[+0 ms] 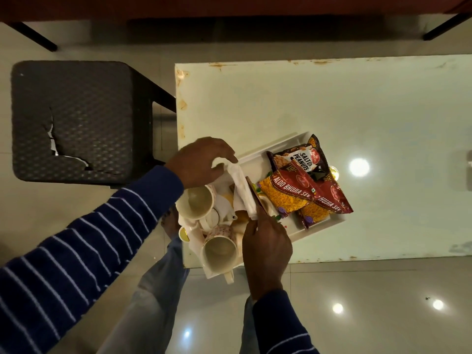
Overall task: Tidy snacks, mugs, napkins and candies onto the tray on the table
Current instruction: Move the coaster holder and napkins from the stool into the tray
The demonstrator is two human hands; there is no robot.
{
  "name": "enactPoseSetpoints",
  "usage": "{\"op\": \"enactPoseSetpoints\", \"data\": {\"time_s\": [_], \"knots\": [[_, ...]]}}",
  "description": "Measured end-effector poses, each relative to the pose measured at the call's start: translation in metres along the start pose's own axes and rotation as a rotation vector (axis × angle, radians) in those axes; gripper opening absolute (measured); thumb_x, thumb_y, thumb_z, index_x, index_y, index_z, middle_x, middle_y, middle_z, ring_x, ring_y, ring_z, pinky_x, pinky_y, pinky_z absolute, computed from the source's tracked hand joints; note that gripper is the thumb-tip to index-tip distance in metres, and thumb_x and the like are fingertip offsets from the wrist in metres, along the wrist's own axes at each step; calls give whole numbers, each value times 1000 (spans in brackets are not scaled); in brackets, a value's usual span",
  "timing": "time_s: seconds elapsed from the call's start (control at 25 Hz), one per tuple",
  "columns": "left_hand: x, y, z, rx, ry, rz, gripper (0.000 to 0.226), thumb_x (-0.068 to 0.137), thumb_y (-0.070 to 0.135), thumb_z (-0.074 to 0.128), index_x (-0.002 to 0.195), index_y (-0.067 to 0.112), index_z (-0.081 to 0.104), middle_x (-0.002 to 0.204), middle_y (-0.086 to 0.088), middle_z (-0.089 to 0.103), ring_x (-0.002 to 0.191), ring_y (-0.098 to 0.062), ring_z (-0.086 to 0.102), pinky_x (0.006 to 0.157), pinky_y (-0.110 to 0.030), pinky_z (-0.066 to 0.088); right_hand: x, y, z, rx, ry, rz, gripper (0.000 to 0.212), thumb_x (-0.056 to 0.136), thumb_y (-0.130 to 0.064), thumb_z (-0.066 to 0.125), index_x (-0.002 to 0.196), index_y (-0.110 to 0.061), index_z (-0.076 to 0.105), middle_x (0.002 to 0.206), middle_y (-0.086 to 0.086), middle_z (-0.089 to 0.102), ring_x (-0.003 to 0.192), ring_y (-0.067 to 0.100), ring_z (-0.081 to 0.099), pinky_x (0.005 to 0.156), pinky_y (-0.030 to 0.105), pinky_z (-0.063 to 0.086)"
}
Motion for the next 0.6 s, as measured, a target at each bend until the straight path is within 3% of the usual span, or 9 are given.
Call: {"op": "enactPoseSetpoints", "data": {"time_s": [0.12, 0.2, 0.4, 0.48, 0.6], "knots": [[-27, -39, -29, -163, 285, -195, 22, 90, 15, 68, 111, 19, 70, 114, 5, 66, 96, -14, 62, 80, -23, 50, -4, 0, -13, 70, 46, 37, 32, 88, -34, 62, 115, -21, 73, 99, -2, 78, 88, 18, 73, 75, 38, 60], [-51, -68, -32, -238, 382, -373, 21, 92, 15, 67, 112, 15, 69, 112, 1, 68, 91, -11, 63, 76, -17, 47, -3, 7, -29, 143, 142, 50, 25, 86, -31, 66, 105, -19, 76, 94, -2, 78, 82, 16, 73, 73, 34, 59], [-112, -113, 6, -470, 369, -700, 23, 95, 21, 62, 118, 20, 64, 112, -2, 68, 97, -15, 65, 83, -36, 55, 18, 61, -74, 264, 279, 155, 16, 92, -28, 64, 98, -16, 72, 90, 1, 75, 68, 14, 65, 66, 30, 56], [-129, -117, 35, -568, 313, -816, 27, 96, 27, 60, 122, 21, 61, 113, -3, 67, 95, -17, 66, 79, -37, 57, 32, 97, -88, 291, 301, 241, 17, 93, -28, 64, 102, -17, 72, 96, 5, 75, 73, 20, 68, 70, 35, 57], [-145, -114, 71, -723, 283, -947, 27, 96, 36, 60, 119, 22, 62, 110, -4, 69, 95, -21, 68, 69, -33, 57, 57, 154, -98, 318, 264, 364, 21, 93, -26, 60, 110, -20, 71, 106, 5, 74, 81, 20, 68, 74, 27, 46]]}}
Point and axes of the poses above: each hand's wrist, its own x-axis towards the middle knuckle, its own z-axis out of the palm, y = z × x, the point moved 7 cm from there along x, towards the middle knuckle
